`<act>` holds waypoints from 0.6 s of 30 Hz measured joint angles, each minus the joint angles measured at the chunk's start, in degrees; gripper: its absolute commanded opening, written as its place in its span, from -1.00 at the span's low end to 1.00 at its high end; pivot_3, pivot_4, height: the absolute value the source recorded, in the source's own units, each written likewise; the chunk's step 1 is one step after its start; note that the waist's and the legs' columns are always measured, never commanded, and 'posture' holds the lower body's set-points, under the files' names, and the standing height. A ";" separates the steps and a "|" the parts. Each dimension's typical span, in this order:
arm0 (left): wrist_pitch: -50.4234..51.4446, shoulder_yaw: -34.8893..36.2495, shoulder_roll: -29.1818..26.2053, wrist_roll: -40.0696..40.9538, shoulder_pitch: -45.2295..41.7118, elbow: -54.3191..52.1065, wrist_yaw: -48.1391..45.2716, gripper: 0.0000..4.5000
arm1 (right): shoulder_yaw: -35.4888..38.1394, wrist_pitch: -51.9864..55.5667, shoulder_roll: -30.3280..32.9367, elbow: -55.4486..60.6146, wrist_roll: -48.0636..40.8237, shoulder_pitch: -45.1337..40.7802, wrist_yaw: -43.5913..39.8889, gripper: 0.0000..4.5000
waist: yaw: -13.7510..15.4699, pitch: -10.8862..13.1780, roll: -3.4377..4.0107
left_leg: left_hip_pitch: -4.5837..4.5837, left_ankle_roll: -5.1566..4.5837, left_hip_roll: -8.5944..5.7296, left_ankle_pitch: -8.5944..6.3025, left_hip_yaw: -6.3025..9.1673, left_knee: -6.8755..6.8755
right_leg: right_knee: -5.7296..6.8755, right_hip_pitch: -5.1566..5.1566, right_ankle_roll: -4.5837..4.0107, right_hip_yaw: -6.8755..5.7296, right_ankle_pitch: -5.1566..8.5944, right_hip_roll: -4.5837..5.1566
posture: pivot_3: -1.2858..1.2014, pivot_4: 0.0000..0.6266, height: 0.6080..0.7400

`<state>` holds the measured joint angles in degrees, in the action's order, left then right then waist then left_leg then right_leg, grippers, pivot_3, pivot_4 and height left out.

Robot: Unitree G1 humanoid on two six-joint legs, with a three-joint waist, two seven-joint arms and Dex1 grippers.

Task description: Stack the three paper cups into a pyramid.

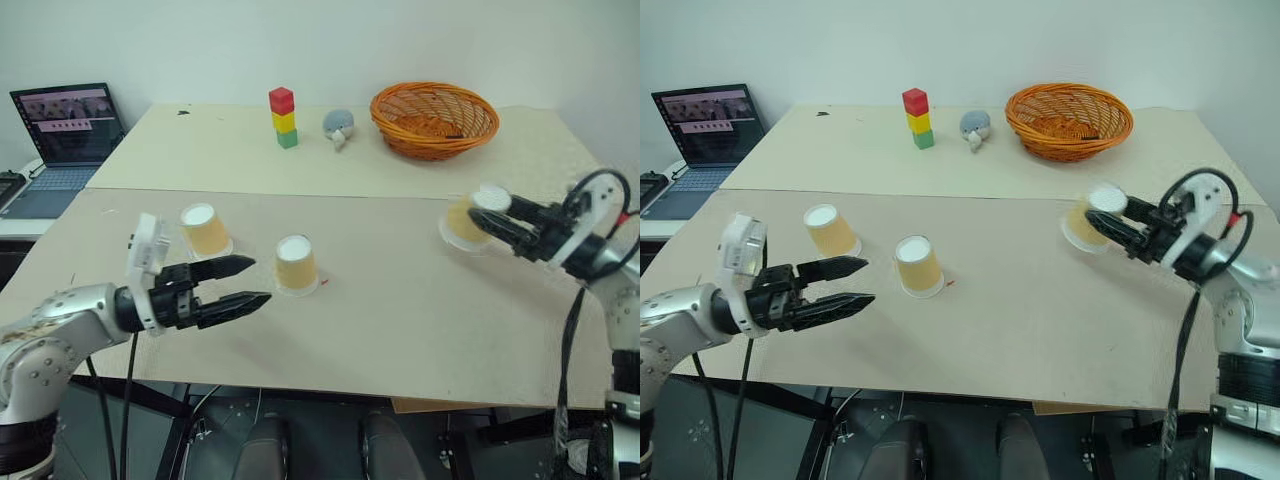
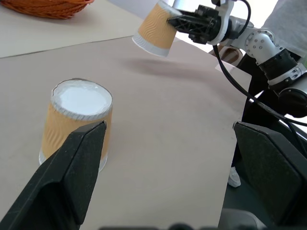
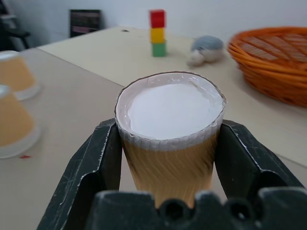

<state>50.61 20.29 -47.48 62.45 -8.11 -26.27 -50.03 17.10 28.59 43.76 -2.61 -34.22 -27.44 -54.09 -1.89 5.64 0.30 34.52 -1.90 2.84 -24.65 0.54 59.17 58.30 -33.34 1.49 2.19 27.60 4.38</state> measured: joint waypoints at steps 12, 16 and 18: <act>-0.69 2.10 1.91 0.81 6.16 -3.88 3.83 1.00 | -19.13 3.38 -3.66 -1.08 1.46 -9.36 -15.41 0.14 | 0.28 0.06 -0.03 | 0.01 0.00 -0.02 -0.01 0.02 -0.03 | -0.07 -0.01 0.01 0.04 -0.01 0.14 | 0.03 -0.52 -0.55; -1.74 2.13 1.98 0.75 6.40 -4.44 4.48 1.00 | -21.14 3.25 -5.09 -1.68 1.91 -11.39 -17.96 0.14 | 0.66 0.06 -0.03 | 0.01 0.01 -0.02 -0.01 0.03 -0.02 | -0.09 -0.01 0.01 0.01 -0.01 0.14 | 0.03 -0.52 -0.55; -1.77 2.13 2.18 0.81 6.45 -4.52 5.08 1.00 | -22.29 2.92 -6.40 -2.69 2.69 -12.53 -18.52 0.14 | 0.66 0.06 -0.03 | 0.01 0.01 -0.02 -0.01 0.03 -0.03 | -0.08 -0.02 0.01 0.02 -0.01 0.14 | 0.03 -0.52 -0.55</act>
<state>48.84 22.42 -45.29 63.26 -1.66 -30.79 -44.95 -5.19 31.50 37.36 -5.30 -31.53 -39.98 -72.61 -1.23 5.70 0.27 34.53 -1.89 2.82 -24.66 0.57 59.15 58.22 -33.36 1.50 2.21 27.59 4.52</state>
